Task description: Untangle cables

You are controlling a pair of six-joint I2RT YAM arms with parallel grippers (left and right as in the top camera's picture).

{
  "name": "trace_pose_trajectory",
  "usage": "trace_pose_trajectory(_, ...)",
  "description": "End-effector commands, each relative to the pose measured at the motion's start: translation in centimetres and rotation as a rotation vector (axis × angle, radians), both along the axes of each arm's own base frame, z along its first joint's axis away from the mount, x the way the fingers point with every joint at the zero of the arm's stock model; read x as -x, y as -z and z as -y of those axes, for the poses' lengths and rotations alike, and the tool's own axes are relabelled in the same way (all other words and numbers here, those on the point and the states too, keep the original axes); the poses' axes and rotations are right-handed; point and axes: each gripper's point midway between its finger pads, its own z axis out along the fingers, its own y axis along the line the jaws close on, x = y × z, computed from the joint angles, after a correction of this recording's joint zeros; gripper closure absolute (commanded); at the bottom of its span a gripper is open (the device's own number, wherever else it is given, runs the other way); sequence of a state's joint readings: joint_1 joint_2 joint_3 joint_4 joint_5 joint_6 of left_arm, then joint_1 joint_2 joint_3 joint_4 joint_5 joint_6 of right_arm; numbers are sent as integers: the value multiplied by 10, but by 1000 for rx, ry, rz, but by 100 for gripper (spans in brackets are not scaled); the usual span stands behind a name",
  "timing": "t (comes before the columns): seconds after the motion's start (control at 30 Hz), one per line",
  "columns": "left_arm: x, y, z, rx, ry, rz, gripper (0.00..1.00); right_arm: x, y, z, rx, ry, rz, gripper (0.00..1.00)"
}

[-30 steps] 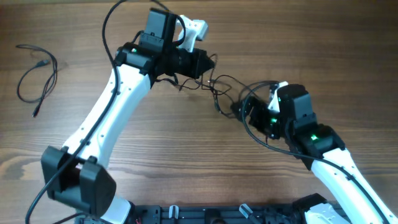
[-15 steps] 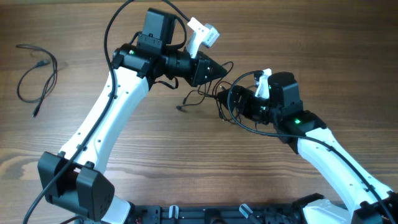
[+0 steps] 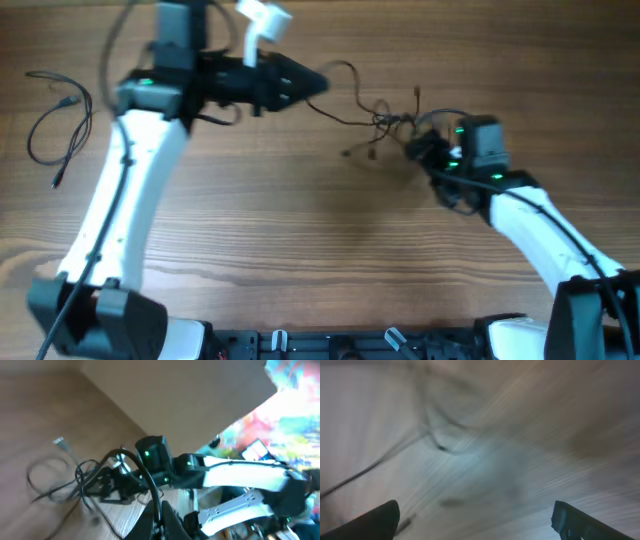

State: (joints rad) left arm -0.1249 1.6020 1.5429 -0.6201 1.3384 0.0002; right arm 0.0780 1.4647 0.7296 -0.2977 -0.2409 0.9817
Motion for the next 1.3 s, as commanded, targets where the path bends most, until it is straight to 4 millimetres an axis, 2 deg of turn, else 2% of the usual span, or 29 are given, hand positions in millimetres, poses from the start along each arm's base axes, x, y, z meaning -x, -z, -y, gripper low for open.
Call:
trace_pose_trajectory(0.0,17,-49,-45,87,-30,91,96,7,12,74,78,136,-52,0)
trace_pose_trajectory(0.07,16,-57,-63,85,-84,119,96,15,15,103,87,191,-78,0)
trace_pose_trajectory(0.1,15,-59,-70,83,-104,129,96,19,16,109,70,211,-91,0)
trace_pose_trajectory(0.13,15,-60,-71,83,-109,130,96,19,14,105,46,178,-80,0)
trace_pose_trajectory(0.2,17,-59,-66,83,-94,127,96,4,-8,63,-83,-111,88,0)
trace_pose_trajectory(0.23,20,-59,-57,81,-72,128,96,3,-19,40,-143,-232,152,0)
trace_pose_trajectory(0.27,25,-59,-46,81,-40,129,96,6,-20,30,-163,-273,156,0)
trace_pose_trajectory(0.37,30,-58,-15,51,3,191,96,10,-19,20,-172,-302,142,0)
trace_pose_trajectory(0.43,32,-52,20,-5,3,236,96,11,-19,15,-175,-315,137,0)
trace_pose_trajectory(0.47,23,-40,33,-77,-67,239,93,13,-18,15,-177,-315,129,0)
trace_pose_trajectory(0.5,3,-20,37,-202,-207,234,90,14,-17,14,-179,-315,121,0)
trace_pose_trajectory(0.53,-13,0,35,-327,-334,225,70,16,-16,14,-180,-317,113,0)
trace_pose_trajectory(0.6,-23,48,28,-602,-498,188,55,19,-14,15,-165,-328,106,0)
trace_pose_trajectory(0.67,-25,87,12,-808,-571,150,58,19,-14,16,-162,-327,104,0)
trace_pose_trajectory(0.73,-22,118,5,-913,-552,79,58,19,-14,16,-162,-327,104,0)
trace_pose_trajectory(0.8,-23,135,6,-930,-568,-2,54,19,-14,16,-151,-344,114,0)
trace_pose_trajectory(0.9,-28,171,13,-932,-624,-199,41,20,-14,15,-102,-439,158,0)
trace_pose_trajectory(0.93,-26,184,18,-931,-623,-264,39,16,-17,18,-72,-470,193,0)
trace_pose_trajectory(0.97,-24,194,22,-936,-597,-295,37,12,-24,24,-60,-463,208,0)
trace_pose_trajectory(1.0,-20,204,26,-946,-565,-328,34,7,-42,35,-63,-431,212,1)
trace_pose_trajectory(1.07,-10,220,30,-963,-507,-394,34,7,-75,43,-61,-409,208,0)
trace_pose_trajectory(1.1,-3,226,34,-969,-474,-425,34,13,-84,40,-68,-413,204,1)
trace_pose_trajectory(1.17,9,240,38,-996,-454,-503,32,36,-96,28,-72,-444,178,1)
trace_pose_trajectory(1.27,23,261,46,-1039,-465,-599,24,67,-96,11,-78,-484,90,1)
